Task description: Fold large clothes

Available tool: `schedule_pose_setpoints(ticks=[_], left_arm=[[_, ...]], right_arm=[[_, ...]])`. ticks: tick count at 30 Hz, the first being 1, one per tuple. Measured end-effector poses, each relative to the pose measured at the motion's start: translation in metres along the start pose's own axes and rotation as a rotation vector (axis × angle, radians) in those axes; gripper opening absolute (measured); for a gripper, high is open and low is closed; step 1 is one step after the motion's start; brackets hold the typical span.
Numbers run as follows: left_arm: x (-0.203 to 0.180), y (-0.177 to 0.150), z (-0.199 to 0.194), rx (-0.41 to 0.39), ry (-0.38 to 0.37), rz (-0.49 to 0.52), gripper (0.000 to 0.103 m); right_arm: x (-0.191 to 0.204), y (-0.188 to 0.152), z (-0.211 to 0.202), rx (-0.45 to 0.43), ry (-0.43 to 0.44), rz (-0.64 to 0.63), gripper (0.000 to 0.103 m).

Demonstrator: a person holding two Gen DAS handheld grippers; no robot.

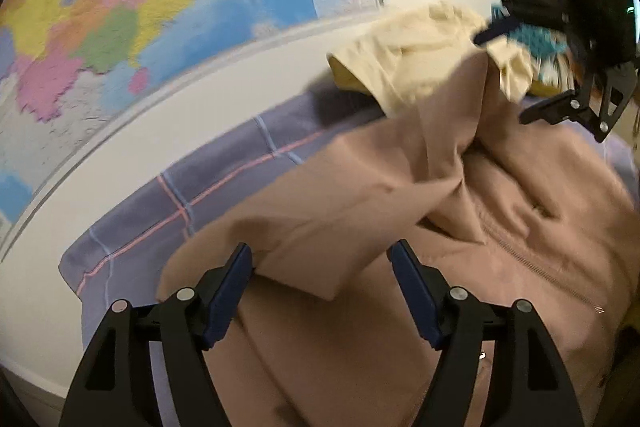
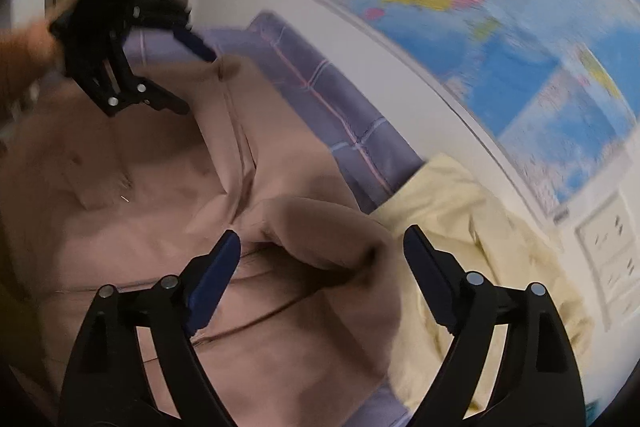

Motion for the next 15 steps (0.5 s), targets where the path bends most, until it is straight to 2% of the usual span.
schedule_pose_setpoints(ticks=[2,3,4,5,6,8,9,11,12,13,14,15], left_arm=[[-0.002,0.008,0.020,0.058,0.030,0.000,0.070],[0.000,0.013,0.033,0.089,0.051,-0.004,0.063],[0.002,0.017,0.038,0.100,0.072,-0.009,0.049],[0.008,0.024,0.044,0.115,0.099,-0.025,0.042],[0.015,0.029,0.045,0.116,0.100,-0.046,0.032],[0.040,0.046,0.045,0.103,0.055,-0.140,0.023],[0.058,0.060,0.043,0.091,0.034,-0.204,0.020],[0.081,0.079,0.043,0.069,0.007,-0.290,0.021],[0.100,0.094,0.048,0.071,-0.010,-0.374,0.022],[0.109,0.102,0.054,0.076,-0.028,-0.424,0.024],[0.118,0.111,0.062,0.082,-0.042,-0.463,0.028],[0.125,0.120,0.073,0.096,-0.036,-0.496,0.037]], right_arm=[[0.007,0.009,0.024,0.034,-0.055,-0.048,0.077],[0.007,0.011,0.032,0.050,-0.091,-0.059,0.062],[0.001,0.013,0.043,0.076,-0.118,-0.062,0.054],[-0.010,0.014,0.050,0.098,-0.104,-0.029,0.039],[-0.027,0.014,0.052,0.112,-0.054,0.042,0.031],[-0.060,0.012,0.046,0.091,0.002,0.175,0.022],[-0.085,0.010,0.038,0.057,0.031,0.286,0.019],[-0.129,0.000,0.031,-0.013,0.143,0.502,0.015],[-0.156,-0.008,0.033,-0.053,0.215,0.645,0.014],[-0.168,-0.013,0.038,-0.061,0.238,0.709,0.014],[-0.179,-0.019,0.049,-0.057,0.267,0.787,0.014],[-0.186,-0.024,0.062,-0.038,0.290,0.856,0.016]])
Point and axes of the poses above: each gripper's, at about its wrist camera, not at the fingertips, and z roughly the way its jaws point, x to its left, y to its top, the point moved 2 cm from there along z, roughly the way its jaws point, and after that the axes turned 12 degrees about x, right-handed, at the moved point
